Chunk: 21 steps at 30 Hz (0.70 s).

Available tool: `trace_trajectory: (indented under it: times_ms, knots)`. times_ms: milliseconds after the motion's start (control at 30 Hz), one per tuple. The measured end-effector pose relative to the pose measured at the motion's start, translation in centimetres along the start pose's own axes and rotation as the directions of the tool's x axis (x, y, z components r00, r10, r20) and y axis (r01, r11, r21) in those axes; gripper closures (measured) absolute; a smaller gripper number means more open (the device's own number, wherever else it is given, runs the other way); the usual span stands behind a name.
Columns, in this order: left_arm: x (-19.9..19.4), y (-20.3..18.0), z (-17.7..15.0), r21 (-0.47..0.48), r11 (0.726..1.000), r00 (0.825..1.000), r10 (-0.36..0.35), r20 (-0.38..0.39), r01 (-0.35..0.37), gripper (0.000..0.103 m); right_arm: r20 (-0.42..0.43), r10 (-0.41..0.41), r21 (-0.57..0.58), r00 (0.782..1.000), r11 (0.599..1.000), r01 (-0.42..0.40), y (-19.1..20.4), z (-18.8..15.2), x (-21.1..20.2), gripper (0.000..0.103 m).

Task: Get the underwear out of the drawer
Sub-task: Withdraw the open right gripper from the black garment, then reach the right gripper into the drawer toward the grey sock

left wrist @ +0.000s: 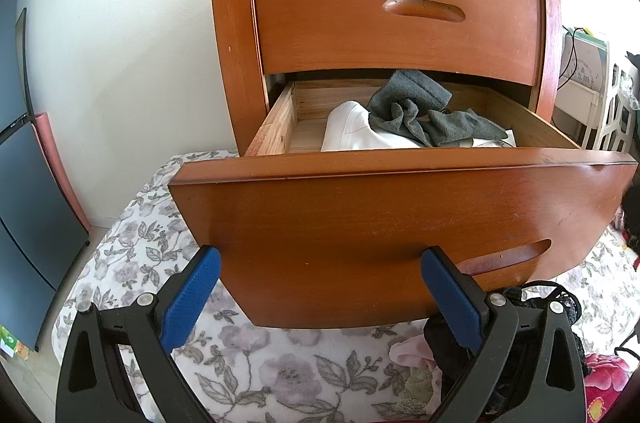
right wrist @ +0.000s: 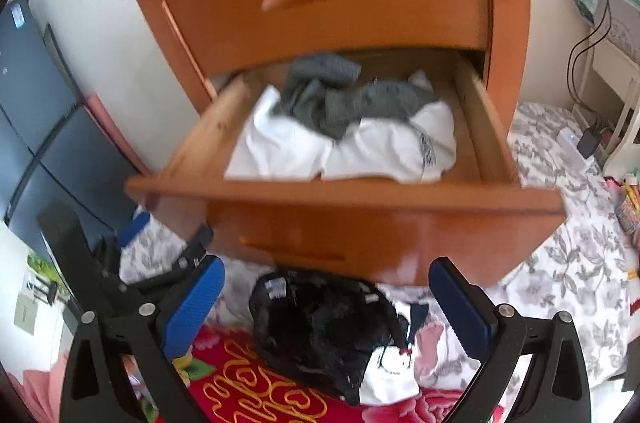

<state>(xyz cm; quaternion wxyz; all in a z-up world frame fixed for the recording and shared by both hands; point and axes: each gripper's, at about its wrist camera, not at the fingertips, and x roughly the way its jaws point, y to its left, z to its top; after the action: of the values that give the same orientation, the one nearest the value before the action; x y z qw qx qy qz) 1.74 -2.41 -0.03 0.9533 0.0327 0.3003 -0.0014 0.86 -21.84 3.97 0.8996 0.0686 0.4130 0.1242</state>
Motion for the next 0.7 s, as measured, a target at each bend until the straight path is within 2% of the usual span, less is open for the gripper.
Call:
trace_trajectory:
  times_ms: [133, 367, 700]
  knots:
    - [0.0, 0.0, 0.0, -0.002, 1.0, 1.0, -0.003, -0.001, 0.003, 0.003, 0.062, 0.003, -0.006, 0.998, 1.0, -0.003, 0.0, 1.1, -1.4, 0.0]
    - [0.1, 0.0, 0.1, -0.007, 1.0, 1.0, -0.01, -0.004, 0.01, 0.003, 0.122, -0.011, -0.014, 0.992, 1.0, 0.013, -0.3, 3.6, -3.1, 0.0]
    - [0.0, 0.1, 0.1, -0.007, 1.0, 1.0, -0.011, -0.004, 0.011, 0.003, 0.124, -0.062, -0.11, 0.99, 0.991, 0.076, 0.7, 6.6, -3.1, 0.0]
